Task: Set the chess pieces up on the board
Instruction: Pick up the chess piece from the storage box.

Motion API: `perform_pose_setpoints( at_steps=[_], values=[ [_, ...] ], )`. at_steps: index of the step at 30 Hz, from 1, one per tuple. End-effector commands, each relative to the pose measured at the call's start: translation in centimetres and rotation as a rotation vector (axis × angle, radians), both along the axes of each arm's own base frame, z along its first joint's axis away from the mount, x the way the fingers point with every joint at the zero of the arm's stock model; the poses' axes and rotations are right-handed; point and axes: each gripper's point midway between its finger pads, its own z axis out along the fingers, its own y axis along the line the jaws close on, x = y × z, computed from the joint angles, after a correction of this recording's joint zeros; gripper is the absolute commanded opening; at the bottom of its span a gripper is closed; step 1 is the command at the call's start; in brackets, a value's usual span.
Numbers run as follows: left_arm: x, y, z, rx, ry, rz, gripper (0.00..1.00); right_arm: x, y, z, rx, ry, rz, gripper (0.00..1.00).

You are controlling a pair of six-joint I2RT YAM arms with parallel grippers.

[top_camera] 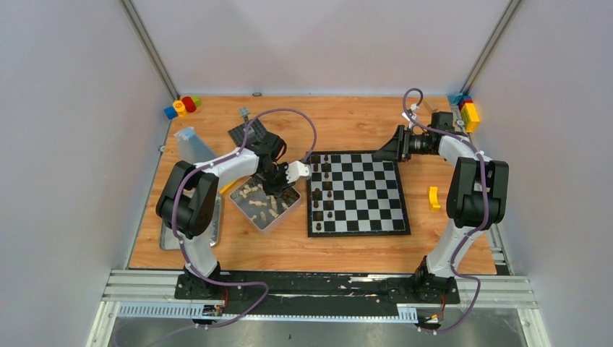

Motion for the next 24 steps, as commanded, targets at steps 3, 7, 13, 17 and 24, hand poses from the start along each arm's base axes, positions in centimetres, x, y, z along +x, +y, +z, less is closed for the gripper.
perform_pose_setpoints(
  at_steps=[3,7,13,17,24],
  values=[
    [-0.2,0.7,0.6,0.004,-0.023,0.019,0.2,0.9,-0.1,1.2,0.011,-0.073,0.022,0.51],
    [-0.3,0.8,1.3,0.002,-0.038,0.025,0.14,0.8,-0.1,1.2,0.013,-0.073,0.023,0.51],
    [-0.7,1.2,2.4,0.004,-0.046,0.032,0.07,0.8,0.0,1.4,0.02,-0.073,0.026,0.51],
    [-0.9,1.4,3.6,-0.005,-0.07,0.042,0.04,0.7,0.2,1.9,0.023,-0.082,0.032,0.51],
    [-1.3,1.9,4.6,-0.019,-0.086,0.068,0.0,0.2,1.4,3.3,0.024,-0.11,0.061,0.51]
  ],
)
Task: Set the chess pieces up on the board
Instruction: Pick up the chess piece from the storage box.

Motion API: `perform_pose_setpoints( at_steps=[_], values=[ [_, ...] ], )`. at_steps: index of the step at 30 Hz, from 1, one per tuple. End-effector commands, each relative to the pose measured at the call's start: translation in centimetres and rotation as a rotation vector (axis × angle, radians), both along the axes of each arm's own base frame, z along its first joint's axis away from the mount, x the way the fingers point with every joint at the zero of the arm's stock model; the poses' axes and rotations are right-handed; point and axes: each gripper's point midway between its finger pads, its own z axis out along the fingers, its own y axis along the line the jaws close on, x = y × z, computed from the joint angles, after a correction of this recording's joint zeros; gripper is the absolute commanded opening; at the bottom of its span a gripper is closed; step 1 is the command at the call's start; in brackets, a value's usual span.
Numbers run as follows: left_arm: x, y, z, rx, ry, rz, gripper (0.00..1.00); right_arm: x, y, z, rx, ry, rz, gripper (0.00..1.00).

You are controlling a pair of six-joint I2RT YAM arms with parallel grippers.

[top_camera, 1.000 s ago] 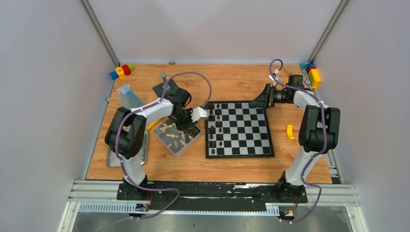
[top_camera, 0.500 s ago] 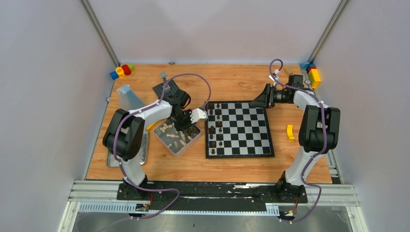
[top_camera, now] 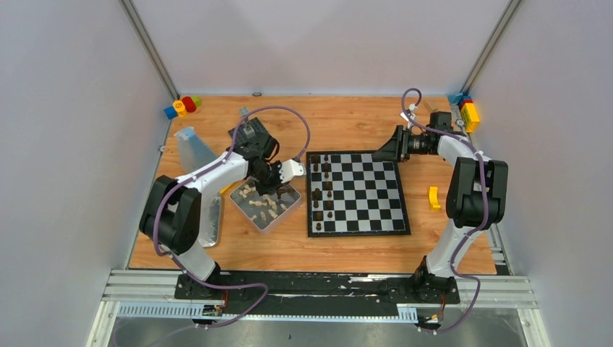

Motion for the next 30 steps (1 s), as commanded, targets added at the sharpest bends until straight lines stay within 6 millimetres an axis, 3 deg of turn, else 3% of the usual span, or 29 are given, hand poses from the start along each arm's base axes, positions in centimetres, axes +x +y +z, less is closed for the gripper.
perform_pose_setpoints(
  at_steps=[1,8,15,21,30],
  values=[
    [-0.3,0.4,1.7,-0.03,-0.031,0.029,0.0,0.3,1.3,3.5,0.02,-0.118,0.054,0.51],
    [-1.0,0.8,3.2,-0.058,-0.045,0.066,0.0,-1.0,4.9,6.1,0.047,-0.174,0.159,0.52],
    [-2.1,0.6,5.2,-0.123,-0.056,0.112,0.0,-3.9,12.8,8.1,0.091,-0.224,0.4,0.53],
    [-2.5,0.4,7.2,-0.191,-0.07,0.158,0.0,-6.2,18.2,7.5,0.111,-0.212,0.546,0.53],
    [-2.8,1.3,8.8,-0.241,-0.096,0.221,0.0,-8.4,24.1,5.1,0.123,-0.153,0.688,0.55]
  ],
)
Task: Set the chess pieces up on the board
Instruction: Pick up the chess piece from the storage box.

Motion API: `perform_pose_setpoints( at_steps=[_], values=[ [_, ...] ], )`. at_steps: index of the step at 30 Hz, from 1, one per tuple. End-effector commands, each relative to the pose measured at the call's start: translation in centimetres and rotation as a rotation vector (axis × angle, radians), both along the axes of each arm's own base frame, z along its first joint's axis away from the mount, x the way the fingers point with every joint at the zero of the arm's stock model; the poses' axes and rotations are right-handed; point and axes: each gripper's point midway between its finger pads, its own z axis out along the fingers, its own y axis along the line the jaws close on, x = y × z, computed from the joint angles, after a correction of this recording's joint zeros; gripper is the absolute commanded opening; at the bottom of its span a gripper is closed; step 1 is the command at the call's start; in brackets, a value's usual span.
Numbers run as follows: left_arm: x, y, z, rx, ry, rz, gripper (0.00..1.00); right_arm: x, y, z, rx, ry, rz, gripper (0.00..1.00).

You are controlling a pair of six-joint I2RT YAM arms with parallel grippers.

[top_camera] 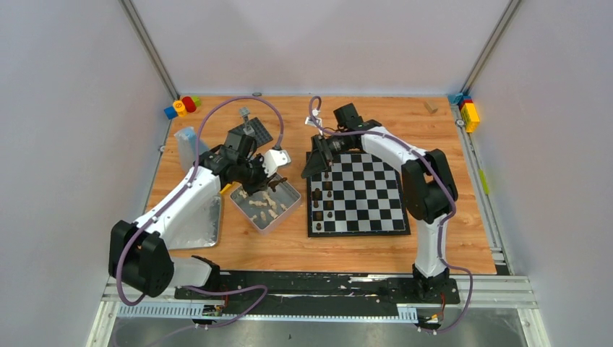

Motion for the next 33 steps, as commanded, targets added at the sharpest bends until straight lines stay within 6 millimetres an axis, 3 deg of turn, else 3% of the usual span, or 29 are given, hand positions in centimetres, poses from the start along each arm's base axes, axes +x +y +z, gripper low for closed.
perform_pose_setpoints(
  at_steps=[1,7,21,33],
  values=[
    [-0.7,0.0,1.4,-0.061,-0.008,0.032,0.0,-0.3,2.6,1.1,0.046,-0.04,0.068,0.56],
    [-1.5,0.1,1.4,-0.08,0.0,0.041,0.0,-0.3,4.6,0.3,0.04,-0.011,0.087,0.56],
    [-2.0,0.1,1.3,-0.105,0.005,0.054,0.0,-1.0,7.0,-1.5,0.007,0.04,0.112,0.51],
    [-2.1,0.1,1.2,-0.104,0.005,0.053,0.0,-1.8,8.2,-1.1,0.019,0.047,0.148,0.44]
  ],
)
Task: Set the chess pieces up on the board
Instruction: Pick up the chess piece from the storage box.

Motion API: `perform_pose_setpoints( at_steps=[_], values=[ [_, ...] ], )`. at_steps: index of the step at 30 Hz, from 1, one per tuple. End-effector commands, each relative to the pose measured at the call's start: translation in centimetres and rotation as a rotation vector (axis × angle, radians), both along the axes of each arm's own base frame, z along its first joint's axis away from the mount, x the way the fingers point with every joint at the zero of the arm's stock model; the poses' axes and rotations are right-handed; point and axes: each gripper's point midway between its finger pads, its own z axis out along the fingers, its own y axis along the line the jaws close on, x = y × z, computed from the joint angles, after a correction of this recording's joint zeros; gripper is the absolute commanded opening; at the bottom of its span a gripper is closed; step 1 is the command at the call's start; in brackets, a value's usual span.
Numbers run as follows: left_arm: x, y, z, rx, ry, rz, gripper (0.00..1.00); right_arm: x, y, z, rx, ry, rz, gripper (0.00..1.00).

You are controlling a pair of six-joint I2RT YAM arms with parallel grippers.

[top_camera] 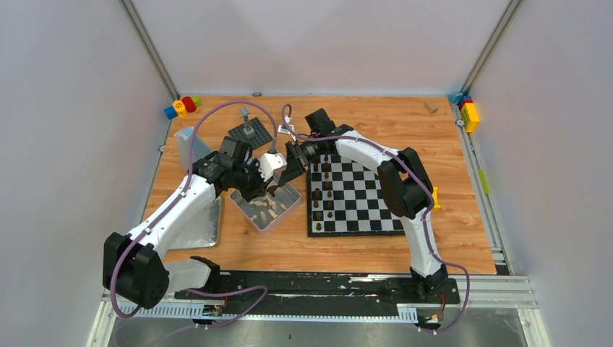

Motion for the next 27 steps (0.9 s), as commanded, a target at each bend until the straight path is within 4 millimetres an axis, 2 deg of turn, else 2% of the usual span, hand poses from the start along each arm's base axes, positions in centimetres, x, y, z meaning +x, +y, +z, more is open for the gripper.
perform_pose_setpoints(
  at_steps=[1,7,14,27],
  values=[
    [0.03,-0.29,0.82,-0.038,-0.024,0.004,0.0,-0.01,0.99,1.29,0.052,-0.034,0.031,0.42],
    [0.03,-0.28,0.83,-0.038,-0.024,0.006,0.0,-0.31,1.03,1.08,0.049,-0.027,0.037,0.36],
    [-0.02,-0.33,0.79,-0.043,-0.023,0.009,0.0,-0.47,0.9,0.89,0.043,-0.032,0.034,0.42],
    [0.21,-0.06,0.86,-0.044,-0.033,0.028,0.0,-0.66,0.71,0.58,0.036,-0.028,0.032,0.41]
  ],
)
